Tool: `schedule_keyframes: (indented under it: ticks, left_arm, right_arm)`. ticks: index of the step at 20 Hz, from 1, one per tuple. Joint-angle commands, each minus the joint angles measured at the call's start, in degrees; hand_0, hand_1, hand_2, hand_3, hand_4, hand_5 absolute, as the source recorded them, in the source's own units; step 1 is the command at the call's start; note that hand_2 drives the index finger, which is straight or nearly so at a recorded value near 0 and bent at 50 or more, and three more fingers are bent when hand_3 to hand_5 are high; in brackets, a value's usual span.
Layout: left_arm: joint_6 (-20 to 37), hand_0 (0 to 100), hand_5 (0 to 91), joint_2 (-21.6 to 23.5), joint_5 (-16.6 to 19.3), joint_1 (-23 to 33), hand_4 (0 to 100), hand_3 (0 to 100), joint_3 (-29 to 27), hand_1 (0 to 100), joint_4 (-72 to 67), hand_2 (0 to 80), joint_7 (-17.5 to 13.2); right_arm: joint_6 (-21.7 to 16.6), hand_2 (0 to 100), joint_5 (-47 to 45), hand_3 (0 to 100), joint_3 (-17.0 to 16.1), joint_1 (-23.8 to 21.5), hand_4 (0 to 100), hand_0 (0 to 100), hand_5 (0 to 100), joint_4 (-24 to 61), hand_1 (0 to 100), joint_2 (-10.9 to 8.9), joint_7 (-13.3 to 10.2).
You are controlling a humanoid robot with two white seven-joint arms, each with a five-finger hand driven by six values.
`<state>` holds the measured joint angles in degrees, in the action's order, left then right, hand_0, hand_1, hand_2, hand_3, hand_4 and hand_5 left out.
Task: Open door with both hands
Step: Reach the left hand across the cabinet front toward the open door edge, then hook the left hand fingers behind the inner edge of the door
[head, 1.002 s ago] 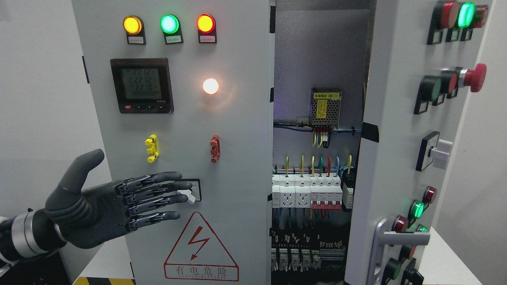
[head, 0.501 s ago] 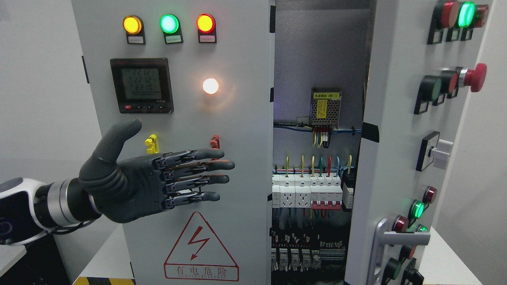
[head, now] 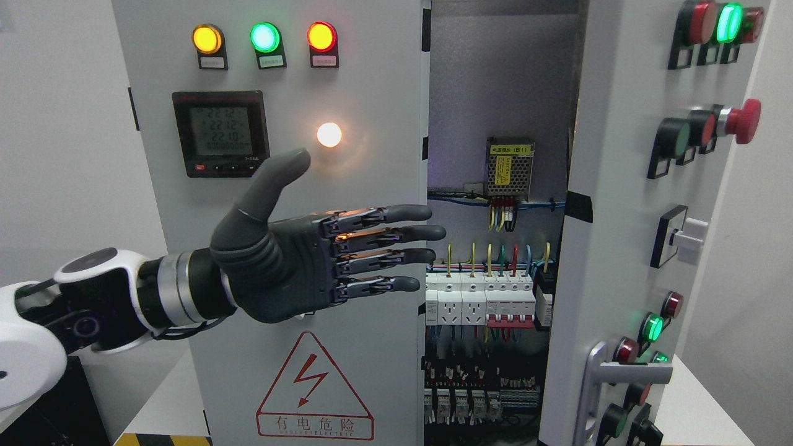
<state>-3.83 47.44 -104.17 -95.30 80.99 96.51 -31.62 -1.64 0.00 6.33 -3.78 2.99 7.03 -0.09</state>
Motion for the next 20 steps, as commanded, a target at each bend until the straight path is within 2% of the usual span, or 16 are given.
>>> schedule_keyframes:
  ticks: [1, 4, 9, 14, 17, 20]
  left_arm:
    - [1.71, 0, 0.0, -14.30, -0.51, -0.77, 0, 0, 4.70, 0, -1.85, 0.0, 0.94]
    - [2.51, 0, 0.0, -17.46, -0.42, -0.68, 0, 0, 4.44, 0, -3.52, 0.0, 3.13]
    - [2.59, 0, 0.0, -22.91, -0.25, -0.16, 0, 0, 3.83, 0, -8.27, 0.0, 3.84]
    - [2.51, 0, 0.0, -28.01, 1.77, 1.87, 0, 0, 0.75, 0, -10.81, 0.0, 9.63]
    - [2.59, 0, 0.0, -29.77, 2.48, 2.22, 0, 0, 0.13, 0, -12.05, 0.0, 11.57]
    - [2.59, 0, 0.0, -30.56, 3.18, 2.31, 0, 0, -1.18, 0, -12.05, 0.0, 11.75]
  right_arm:
    - [-0.03, 0, 1.41, 0, 0.00, 0.00, 0, 38, 0, 0.00, 0, 0.00, 0.00]
    - [-0.03, 0, 1.41, 0, 0.00, 0.00, 0, 38, 0, 0.00, 0, 0.00, 0.00]
    - [-0.03, 0, 1.41, 0, 0.00, 0.00, 0, 38, 0, 0.00, 0, 0.00, 0.00]
    - [-0.03, 0, 1.41, 0, 0.00, 0.00, 0, 38, 0, 0.00, 0, 0.00, 0.00]
    - [-0.03, 0, 1.41, 0, 0.00, 0.00, 0, 38, 0, 0.00, 0, 0.00, 0.00]
    - [-0.03, 0, 1.41, 0, 0.00, 0.00, 0, 38, 0, 0.00, 0, 0.00, 0.00]
